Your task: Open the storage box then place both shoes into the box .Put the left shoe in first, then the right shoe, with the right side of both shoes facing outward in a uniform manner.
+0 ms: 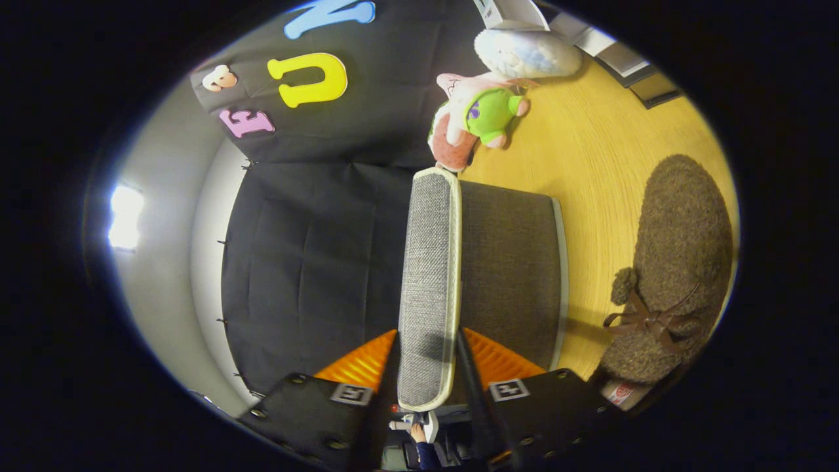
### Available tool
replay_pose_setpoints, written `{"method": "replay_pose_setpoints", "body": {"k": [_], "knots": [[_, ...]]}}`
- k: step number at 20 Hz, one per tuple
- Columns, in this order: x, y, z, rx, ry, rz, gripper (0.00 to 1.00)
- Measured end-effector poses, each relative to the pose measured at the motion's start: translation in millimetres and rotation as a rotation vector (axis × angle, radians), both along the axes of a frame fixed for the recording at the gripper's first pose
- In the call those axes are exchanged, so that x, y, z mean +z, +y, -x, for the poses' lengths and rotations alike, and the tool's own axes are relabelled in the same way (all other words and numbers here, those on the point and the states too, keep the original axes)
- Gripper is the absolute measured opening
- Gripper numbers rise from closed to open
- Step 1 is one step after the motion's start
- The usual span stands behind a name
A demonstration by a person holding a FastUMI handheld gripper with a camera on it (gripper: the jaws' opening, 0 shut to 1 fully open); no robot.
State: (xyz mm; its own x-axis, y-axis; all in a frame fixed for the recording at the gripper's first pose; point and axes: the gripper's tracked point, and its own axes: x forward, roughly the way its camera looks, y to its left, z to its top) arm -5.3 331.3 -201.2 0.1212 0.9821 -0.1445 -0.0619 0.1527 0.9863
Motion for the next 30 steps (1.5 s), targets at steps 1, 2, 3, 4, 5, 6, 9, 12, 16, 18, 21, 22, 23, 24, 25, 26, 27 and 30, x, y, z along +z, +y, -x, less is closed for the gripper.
{"method": "replay_pose_setpoints", "body": {"k": [1,2,3,4,5,6,9,12,16,18,21,22,23,24,25,26,27,30], "knots": [[5,0,4,0.007,0.020,-0.025,0.16],[8,-2,8,0.019,0.010,-0.034,0.16],[6,-5,15,0.040,0.002,-0.029,0.15],[9,3,-1,0.006,0.003,-0.027,0.15],[11,0,4,0.004,-0.005,-0.039,0.01],[13,-1,5,0.012,0.001,-0.046,0.01],[21,-8,10,0.032,-0.016,-0.029,0.01],[40,-6,9,0.042,-0.070,-0.008,0.01],[61,0,7,0.061,-0.091,0.075,0.01],[82,5,6,0.063,-0.104,0.075,0.00],[114,22,4,0.087,-0.144,0.079,0.01],[126,29,2,0.093,-0.155,0.073,0.00],[140,39,2,0.102,-0.168,0.067,0.01],[151,50,1,0.115,-0.187,0.068,0.01],[161,61,2,0.128,-0.208,0.071,0.01],[169,74,2,0.142,-0.233,0.076,0.00],[176,88,5,0.157,-0.250,0.071,0.00],[191,131,12,0.183,-0.267,0.076,0.01]]}}
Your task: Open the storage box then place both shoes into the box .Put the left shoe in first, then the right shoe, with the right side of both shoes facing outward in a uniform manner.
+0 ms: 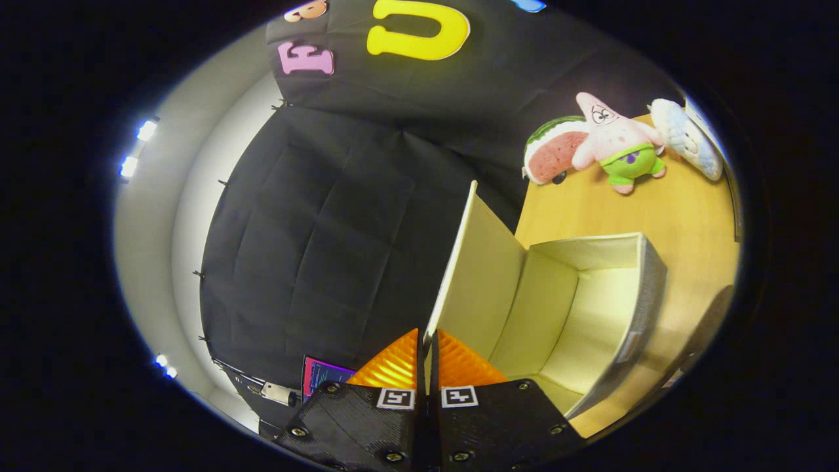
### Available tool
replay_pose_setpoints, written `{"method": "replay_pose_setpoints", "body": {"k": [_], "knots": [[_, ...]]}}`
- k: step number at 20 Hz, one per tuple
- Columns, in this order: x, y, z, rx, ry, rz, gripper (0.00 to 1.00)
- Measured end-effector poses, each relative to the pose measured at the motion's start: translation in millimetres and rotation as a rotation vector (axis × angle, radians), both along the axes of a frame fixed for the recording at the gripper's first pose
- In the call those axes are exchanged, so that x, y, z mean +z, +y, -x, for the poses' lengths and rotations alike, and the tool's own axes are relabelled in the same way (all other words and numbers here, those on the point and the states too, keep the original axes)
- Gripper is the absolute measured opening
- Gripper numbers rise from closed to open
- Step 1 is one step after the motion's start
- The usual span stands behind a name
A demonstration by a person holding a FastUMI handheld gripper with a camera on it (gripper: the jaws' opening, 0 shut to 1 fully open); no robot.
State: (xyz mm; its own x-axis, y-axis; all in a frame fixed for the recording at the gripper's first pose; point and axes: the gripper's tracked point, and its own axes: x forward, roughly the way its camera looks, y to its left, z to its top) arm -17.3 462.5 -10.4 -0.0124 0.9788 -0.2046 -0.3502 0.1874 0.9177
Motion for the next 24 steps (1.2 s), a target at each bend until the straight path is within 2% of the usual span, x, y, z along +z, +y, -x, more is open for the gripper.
{"method": "replay_pose_setpoints", "body": {"k": [6,12,16,19,24], "knots": [[-11,94,29,0.061,-0.005,0.014,0.01],[-43,173,62,0.134,-0.059,0.109,0.01],[-83,209,70,0.132,-0.097,0.191,0.01],[-117,230,69,0.111,-0.070,0.245,0.01],[-143,241,75,0.101,-0.069,0.322,0.01]]}}
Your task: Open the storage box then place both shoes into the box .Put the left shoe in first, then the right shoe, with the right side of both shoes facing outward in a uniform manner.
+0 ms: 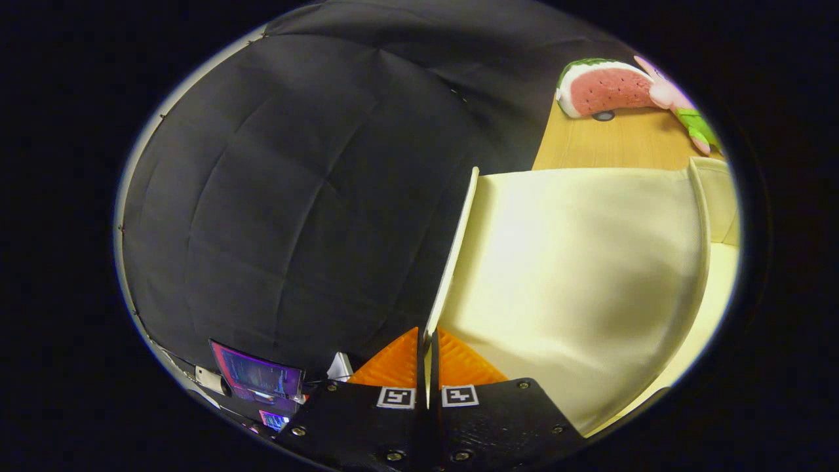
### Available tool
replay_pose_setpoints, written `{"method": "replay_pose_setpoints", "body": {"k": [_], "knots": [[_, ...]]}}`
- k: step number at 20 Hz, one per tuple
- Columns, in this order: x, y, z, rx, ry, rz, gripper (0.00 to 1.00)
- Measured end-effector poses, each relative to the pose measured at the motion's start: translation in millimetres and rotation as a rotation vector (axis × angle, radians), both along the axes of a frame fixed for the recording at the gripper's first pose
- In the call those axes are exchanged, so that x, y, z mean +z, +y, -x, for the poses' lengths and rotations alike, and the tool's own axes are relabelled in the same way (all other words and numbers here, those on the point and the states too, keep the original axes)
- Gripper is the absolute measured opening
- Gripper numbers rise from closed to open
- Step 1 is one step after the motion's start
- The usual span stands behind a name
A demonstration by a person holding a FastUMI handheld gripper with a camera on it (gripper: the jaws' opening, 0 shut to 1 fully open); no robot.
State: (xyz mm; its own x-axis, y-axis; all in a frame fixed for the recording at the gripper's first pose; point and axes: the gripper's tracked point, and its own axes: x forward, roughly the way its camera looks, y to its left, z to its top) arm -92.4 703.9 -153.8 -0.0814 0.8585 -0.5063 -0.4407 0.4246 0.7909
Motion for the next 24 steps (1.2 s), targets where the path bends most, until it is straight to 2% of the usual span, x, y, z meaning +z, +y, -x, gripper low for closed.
{"method": "replay_pose_setpoints", "body": {"k": [3,5,6,7,11,16,17,21,24], "knots": [[-4,3,-9,0.014,-0.034,0.025,0.09],[6,2,-14,0.018,-0.068,0.025,0.23],[12,-2,-18,0.013,-0.081,0.027,0.25],[22,-8,-21,0.005,-0.089,0.017,0.32],[54,-50,-42,-0.044,-0.105,-0.009,0.35],[76,-158,-79,-0.133,-0.211,0.031,0.41],[77,-179,-79,-0.147,-0.216,0.040,0.48],[72,-274,-89,-0.233,-0.256,0.105,0.48],[49,-336,-101,-0.297,-0.285,0.185,0.48]]}}
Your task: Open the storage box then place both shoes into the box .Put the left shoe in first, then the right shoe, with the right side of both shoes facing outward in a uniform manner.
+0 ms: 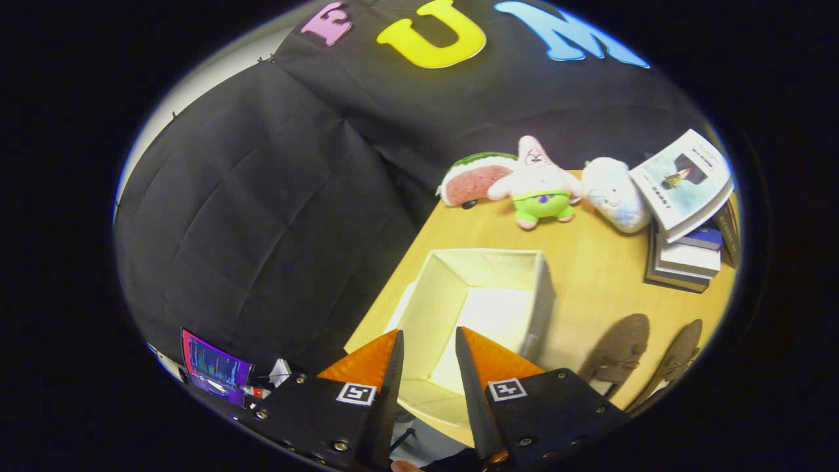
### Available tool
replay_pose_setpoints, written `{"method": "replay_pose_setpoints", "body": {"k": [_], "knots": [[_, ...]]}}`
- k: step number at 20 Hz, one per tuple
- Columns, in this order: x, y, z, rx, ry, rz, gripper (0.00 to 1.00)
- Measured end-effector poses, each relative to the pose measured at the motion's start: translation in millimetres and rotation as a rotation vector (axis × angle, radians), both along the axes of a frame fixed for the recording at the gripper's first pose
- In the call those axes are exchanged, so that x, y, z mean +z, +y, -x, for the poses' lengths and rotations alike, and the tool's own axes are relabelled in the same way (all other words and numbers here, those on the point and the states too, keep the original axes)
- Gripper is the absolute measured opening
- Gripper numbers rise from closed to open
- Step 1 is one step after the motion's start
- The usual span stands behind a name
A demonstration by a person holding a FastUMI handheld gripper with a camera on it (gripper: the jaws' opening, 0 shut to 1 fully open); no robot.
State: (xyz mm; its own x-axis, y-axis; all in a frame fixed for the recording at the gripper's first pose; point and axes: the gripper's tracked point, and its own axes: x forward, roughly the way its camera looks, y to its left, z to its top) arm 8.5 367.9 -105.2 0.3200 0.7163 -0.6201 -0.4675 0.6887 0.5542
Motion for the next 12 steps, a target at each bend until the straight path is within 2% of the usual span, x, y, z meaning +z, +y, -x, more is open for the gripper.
{"method": "replay_pose_setpoints", "body": {"k": [5,7,12], "knots": [[-43,-74,-6,-0.094,0.046,0.084,0.48],[-58,-97,-7,-0.109,0.049,0.118,0.48],[-85,-118,0,-0.149,0.108,0.150,0.48]]}}
